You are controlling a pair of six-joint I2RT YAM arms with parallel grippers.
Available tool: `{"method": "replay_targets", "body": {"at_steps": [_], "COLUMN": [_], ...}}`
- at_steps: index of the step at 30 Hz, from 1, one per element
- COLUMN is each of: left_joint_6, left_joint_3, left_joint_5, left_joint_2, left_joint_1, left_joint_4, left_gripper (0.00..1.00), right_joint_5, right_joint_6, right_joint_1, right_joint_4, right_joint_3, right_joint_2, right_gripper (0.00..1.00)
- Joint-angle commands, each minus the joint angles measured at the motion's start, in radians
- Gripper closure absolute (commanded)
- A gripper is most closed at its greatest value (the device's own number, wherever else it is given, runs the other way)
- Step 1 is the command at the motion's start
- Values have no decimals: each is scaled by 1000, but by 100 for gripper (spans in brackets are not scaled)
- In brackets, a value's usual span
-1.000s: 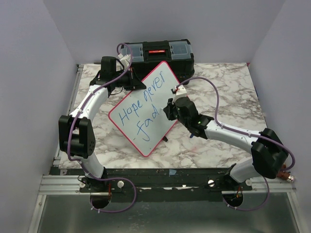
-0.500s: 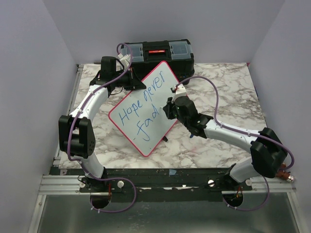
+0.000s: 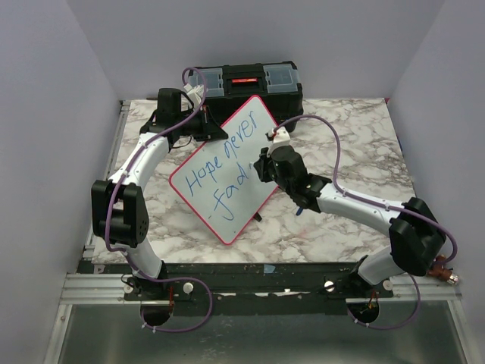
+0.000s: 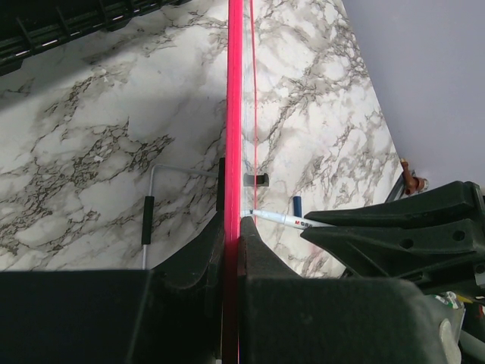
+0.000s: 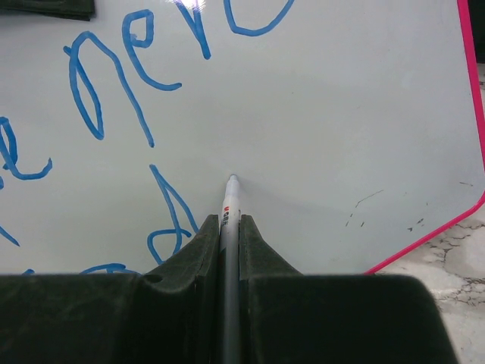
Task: Write a sentence on the whiteboard
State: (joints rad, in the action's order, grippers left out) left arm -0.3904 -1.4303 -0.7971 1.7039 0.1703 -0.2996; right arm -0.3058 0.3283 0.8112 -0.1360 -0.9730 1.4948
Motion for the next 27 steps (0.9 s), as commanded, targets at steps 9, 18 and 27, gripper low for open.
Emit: {"method": "replay_targets", "body": {"at_steps": [9,18,27], "left_joint_6": [68,68,67], "left_joint_3": [-9,-7,-7], "left_joint_5": [21,21,21], "left_joint_2": [-11,-13,-11], "left_joint_1": [14,14,14], "left_joint_4": [19,18,19], "left_gripper": [100,100,100], "right_joint_5": [53,115,141], "right_joint_6": [-37,-43,-21], "right_joint_1": [-4,-4,-4], "right_joint_4": [-9,-10,-12], "right_joint_3": [-32,-3,42], "right_joint_2": [0,-12,-28], "right_gripper": [99,99,99]}}
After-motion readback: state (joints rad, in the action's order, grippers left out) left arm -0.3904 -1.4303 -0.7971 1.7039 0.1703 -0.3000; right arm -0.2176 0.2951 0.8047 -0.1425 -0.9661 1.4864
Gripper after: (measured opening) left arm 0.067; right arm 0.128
